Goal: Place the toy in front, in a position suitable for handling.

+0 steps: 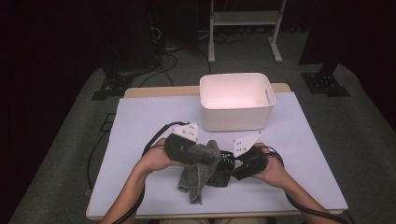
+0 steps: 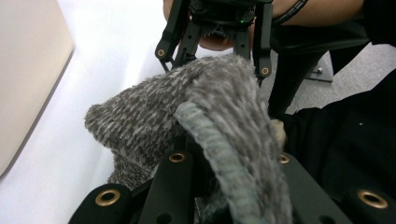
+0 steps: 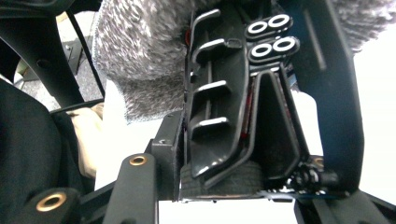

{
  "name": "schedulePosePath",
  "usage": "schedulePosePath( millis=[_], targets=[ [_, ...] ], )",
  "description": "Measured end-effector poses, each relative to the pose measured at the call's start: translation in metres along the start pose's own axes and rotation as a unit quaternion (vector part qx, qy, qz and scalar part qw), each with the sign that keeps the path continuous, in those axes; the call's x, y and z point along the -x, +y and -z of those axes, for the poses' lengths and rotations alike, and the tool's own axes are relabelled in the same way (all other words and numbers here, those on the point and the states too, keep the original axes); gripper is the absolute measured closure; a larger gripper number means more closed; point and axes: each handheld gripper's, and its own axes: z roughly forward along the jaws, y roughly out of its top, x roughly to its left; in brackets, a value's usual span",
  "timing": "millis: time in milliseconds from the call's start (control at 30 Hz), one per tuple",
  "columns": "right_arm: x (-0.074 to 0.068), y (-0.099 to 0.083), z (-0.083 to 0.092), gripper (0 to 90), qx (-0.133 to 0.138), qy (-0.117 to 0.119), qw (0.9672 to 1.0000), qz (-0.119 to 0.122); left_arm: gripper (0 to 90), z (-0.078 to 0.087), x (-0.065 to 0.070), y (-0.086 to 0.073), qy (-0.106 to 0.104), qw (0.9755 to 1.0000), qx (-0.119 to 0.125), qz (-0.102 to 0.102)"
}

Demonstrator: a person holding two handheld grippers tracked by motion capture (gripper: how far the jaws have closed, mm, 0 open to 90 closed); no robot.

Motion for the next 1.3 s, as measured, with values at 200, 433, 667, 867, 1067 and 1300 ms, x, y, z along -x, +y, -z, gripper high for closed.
schedulePosePath(
  millis=[200,433,667,867,1067,1300],
  targets=[
    [-0.002,-0.002,0.004,55.4,-0.012,-0.002,0.9999,0.004,79.3,0.002,0.001,-0.003,-0.004,0.9998,0.017,0.001],
    [-0.002,-0.007,0.011,56.3,-0.019,-0.006,0.9998,0.006,79.3,0.005,-0.001,-0.009,-0.002,0.9996,0.025,0.008],
    [-0.002,-0.011,0.016,57.5,-0.017,-0.006,0.9998,0.004,79.3,-0.006,-0.005,-0.016,-0.008,0.9998,0.003,0.02],
    [-0.001,-0.01,0.017,57.0,-0.029,0.003,0.9996,0.004,79.3,-0.02,-0.005,-0.019,-0.023,0.9993,0.005,0.028],
    [0.0,-0.012,0.017,53.5,-0.042,-0.004,0.9991,0.002,79.3,-0.023,-0.006,-0.019,-0.028,0.9993,0.001,0.025],
    [0.001,-0.011,0.019,49.5,-0.046,-0.004,0.9989,0.003,79.3,-0.025,-0.005,-0.018,-0.028,0.9993,0.0,0.024]
  ],
)
